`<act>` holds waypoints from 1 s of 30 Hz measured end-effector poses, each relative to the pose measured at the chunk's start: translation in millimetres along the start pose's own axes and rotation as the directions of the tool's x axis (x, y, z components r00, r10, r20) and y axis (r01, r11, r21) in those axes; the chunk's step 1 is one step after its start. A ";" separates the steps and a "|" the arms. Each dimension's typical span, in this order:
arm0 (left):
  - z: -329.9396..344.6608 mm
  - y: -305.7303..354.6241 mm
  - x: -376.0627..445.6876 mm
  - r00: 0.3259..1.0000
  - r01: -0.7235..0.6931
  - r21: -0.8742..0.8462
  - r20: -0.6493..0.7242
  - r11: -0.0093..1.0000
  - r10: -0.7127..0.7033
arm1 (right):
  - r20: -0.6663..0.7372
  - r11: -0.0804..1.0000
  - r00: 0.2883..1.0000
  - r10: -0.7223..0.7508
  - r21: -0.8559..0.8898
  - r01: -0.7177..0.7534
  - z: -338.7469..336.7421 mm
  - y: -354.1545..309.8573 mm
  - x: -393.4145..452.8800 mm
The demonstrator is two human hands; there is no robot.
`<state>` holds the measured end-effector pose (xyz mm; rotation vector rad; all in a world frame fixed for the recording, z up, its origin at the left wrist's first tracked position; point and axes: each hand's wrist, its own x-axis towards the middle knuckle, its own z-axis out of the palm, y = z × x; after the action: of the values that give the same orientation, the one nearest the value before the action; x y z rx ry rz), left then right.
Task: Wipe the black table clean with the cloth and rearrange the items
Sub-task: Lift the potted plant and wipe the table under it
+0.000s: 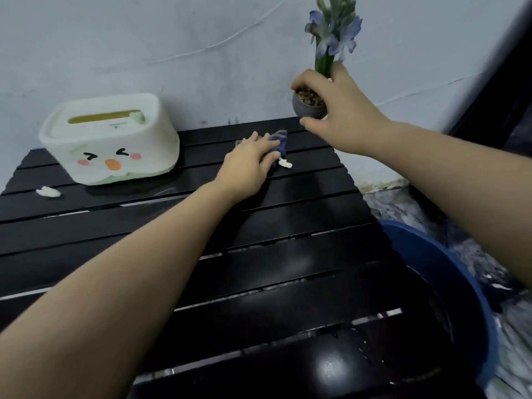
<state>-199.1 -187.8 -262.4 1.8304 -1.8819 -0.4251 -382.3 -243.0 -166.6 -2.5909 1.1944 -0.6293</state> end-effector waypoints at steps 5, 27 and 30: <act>22.1 57.7 -40.5 0.964 -0.247 -0.173 0.057 0.953 0.261 | 0.002 1.000 1.000 0.016 0.003 -0.016 -7.1 -4.5 -8.0; -8.3 -30.1 32.2 0.996 0.043 0.136 -0.084 0.990 -0.031 | 0.030 0.998 0.999 -0.013 -0.054 0.015 -7.6 21.8 -9.3; 0.8 -11.8 49.9 0.999 -0.036 0.108 -0.033 0.994 0.040 | 0.017 0.999 1.000 -0.007 -0.037 0.007 -7.6 26.5 -6.2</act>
<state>-189.2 -238.1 -263.3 1.8543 -1.9462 -0.2820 -407.2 -255.5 -171.5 -2.6267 1.2041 -0.5913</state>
